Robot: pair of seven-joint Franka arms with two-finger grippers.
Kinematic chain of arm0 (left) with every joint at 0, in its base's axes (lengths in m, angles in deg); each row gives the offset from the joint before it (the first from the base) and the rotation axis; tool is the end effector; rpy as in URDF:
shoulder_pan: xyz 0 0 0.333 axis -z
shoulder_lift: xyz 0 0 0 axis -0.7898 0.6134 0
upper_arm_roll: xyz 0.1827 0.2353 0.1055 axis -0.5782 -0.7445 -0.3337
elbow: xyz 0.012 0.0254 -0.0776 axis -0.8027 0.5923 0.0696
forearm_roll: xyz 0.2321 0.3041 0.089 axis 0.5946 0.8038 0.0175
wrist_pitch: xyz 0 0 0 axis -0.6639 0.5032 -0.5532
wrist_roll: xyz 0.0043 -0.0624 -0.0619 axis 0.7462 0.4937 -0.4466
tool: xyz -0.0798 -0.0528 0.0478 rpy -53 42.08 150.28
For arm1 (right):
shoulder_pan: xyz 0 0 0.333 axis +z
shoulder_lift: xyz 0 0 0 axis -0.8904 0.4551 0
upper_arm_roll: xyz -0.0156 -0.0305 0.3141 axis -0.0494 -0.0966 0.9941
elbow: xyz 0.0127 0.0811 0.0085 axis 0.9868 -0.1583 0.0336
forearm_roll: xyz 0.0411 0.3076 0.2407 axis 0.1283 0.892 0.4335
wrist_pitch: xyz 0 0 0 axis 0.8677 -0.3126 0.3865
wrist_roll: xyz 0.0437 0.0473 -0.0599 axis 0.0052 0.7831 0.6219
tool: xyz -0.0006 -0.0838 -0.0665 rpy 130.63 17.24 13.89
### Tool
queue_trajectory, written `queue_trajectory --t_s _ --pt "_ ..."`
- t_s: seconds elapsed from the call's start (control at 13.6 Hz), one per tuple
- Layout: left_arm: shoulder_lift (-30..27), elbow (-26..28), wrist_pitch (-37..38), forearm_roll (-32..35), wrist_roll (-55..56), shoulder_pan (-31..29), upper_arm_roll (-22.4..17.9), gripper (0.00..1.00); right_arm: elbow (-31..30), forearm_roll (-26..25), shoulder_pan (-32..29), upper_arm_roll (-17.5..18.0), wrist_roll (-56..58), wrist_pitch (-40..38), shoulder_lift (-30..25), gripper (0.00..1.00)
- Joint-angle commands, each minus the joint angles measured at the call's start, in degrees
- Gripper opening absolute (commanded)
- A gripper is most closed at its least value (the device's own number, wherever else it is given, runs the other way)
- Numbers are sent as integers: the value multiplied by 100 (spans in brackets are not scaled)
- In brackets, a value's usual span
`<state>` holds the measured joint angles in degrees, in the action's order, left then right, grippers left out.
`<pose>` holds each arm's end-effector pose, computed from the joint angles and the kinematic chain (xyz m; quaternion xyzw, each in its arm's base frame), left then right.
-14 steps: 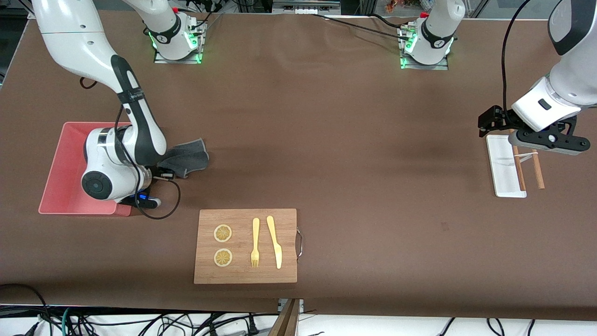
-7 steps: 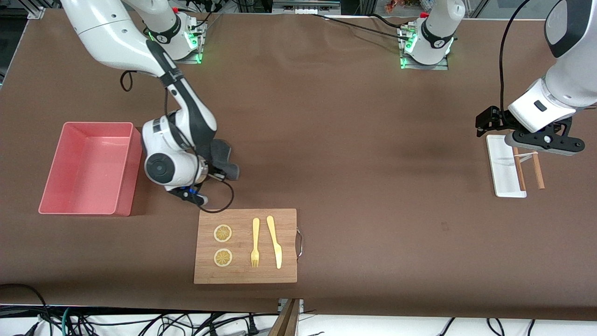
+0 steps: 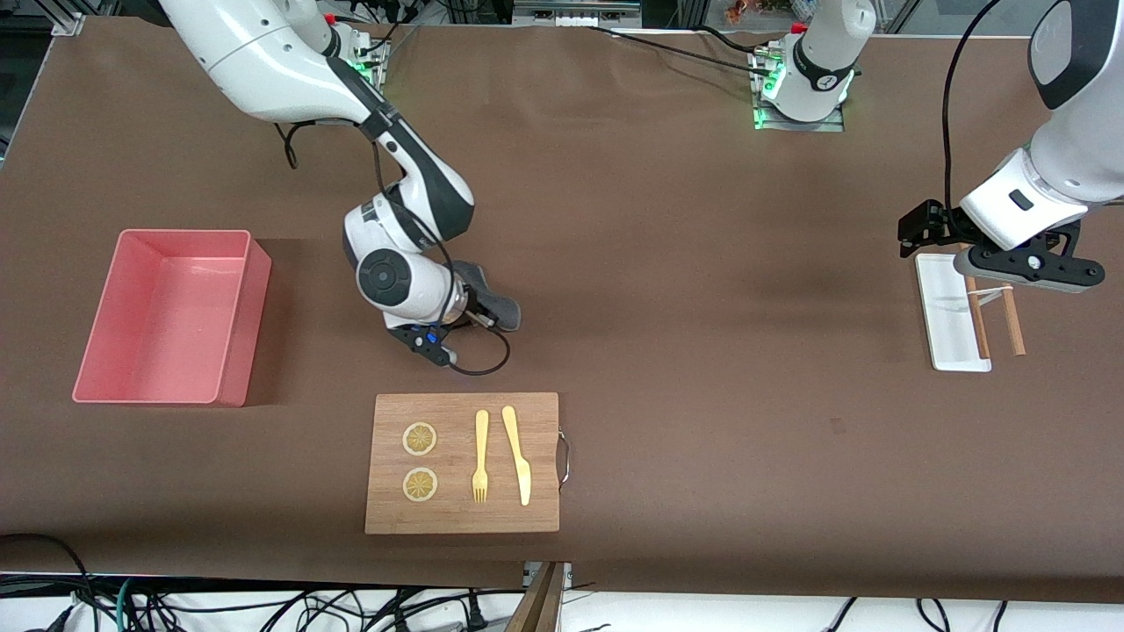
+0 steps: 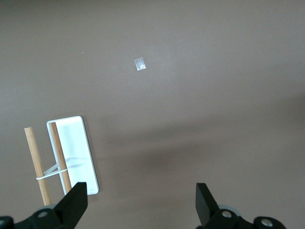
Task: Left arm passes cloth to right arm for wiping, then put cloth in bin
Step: 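Move the cloth over the pink bin while the left gripper returns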
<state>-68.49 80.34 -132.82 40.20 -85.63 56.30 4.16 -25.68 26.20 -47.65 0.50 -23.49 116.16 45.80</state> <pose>0.5699 -0.0362 0.5449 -0.9955 0.0912 0.0152 0.0223 0.5727 0.3578 0.2143 -0.9500 0.2861 0.1086 0.0616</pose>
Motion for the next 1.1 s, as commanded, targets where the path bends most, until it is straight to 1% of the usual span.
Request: queue_trajectory --t_s 0.0,0.07,0.22,0.37,0.44,0.59,0.73,1.03 --pt "-105 88 15 -87 -135 8 -46 100 28 -135 -60 78 4 79 16 0" --pt "-105 88 15 -87 -135 8 -46 100 11 -145 -104 60 320 9 -19 0" --pt "-105 88 15 -87 -135 8 -46 100 11 -145 -218 -141 970 -307 -28 0" --pt "-105 88 15 -87 -135 8 -46 100 -16 -154 -236 -474 1533 -692 -89 0" --pt "-105 88 15 -87 -135 8 -46 100 -16 -154 -262 -676 1927 -1017 -168 0" --pt "-105 88 15 -87 -135 8 -46 100 -16 -154 -385 -1019 2780 -1423 -309 0" --pt "-105 97 15 -87 -135 8 -46 100 -25 -154 -429 -1406 3527 -1556 -353 0" --pt "-105 88 15 -87 -135 8 -46 100 -16 -154 -456 -1934 4566 -1697 -441 0"
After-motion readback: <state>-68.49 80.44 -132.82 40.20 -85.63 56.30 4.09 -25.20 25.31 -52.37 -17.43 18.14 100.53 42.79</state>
